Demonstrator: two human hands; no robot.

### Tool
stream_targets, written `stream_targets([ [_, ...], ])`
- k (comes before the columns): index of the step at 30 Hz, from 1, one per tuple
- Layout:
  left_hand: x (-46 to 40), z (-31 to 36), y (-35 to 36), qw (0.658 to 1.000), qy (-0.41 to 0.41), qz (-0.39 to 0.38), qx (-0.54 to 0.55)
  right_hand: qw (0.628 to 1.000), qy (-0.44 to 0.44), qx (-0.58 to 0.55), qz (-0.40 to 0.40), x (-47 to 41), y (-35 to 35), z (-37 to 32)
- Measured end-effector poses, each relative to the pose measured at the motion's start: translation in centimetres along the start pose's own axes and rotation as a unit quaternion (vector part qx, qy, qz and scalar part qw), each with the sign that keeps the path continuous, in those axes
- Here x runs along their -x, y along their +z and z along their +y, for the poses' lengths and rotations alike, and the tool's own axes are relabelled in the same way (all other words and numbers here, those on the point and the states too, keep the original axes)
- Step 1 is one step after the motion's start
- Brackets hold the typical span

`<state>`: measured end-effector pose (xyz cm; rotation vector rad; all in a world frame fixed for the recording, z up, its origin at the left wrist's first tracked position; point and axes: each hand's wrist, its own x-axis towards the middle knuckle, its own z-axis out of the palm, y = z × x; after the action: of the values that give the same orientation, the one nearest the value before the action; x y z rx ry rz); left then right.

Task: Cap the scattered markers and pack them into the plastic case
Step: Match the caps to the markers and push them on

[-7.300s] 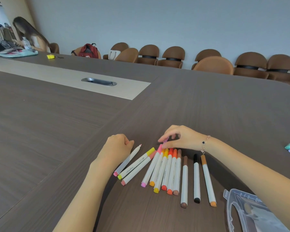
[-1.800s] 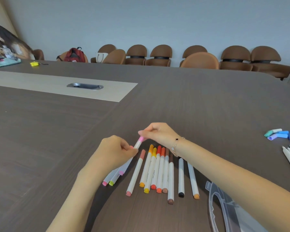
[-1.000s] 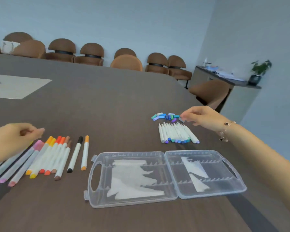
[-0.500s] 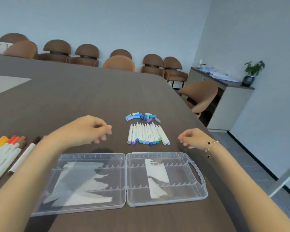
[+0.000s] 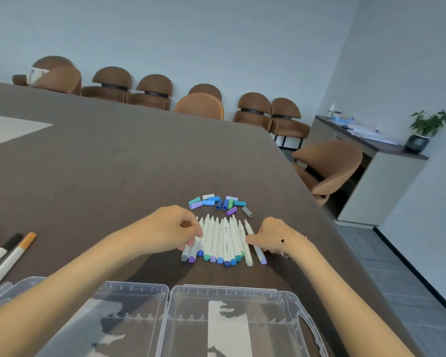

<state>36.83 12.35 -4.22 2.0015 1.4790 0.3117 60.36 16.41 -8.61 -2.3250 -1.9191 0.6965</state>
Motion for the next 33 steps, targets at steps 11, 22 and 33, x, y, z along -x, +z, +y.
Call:
stream_targets([
  [11,-5.3,3.2,2.9,0.911,-0.094,-0.139,0.377,0.969,-0.153,-0.175,-0.088,2.5,-3.6,-2.8],
  [22,-4.3,0.0,0.4,0.910,-0.105,-0.090,0.391,0.966,-0.236,-0.105,-0.009,-2.7,-4.3,-2.4],
  [33,-3.4,-1.8,-0.8,0.907,-0.113,-0.088,0.395,0.903,-0.412,0.108,0.057,-9.2,0.0,-8.6],
])
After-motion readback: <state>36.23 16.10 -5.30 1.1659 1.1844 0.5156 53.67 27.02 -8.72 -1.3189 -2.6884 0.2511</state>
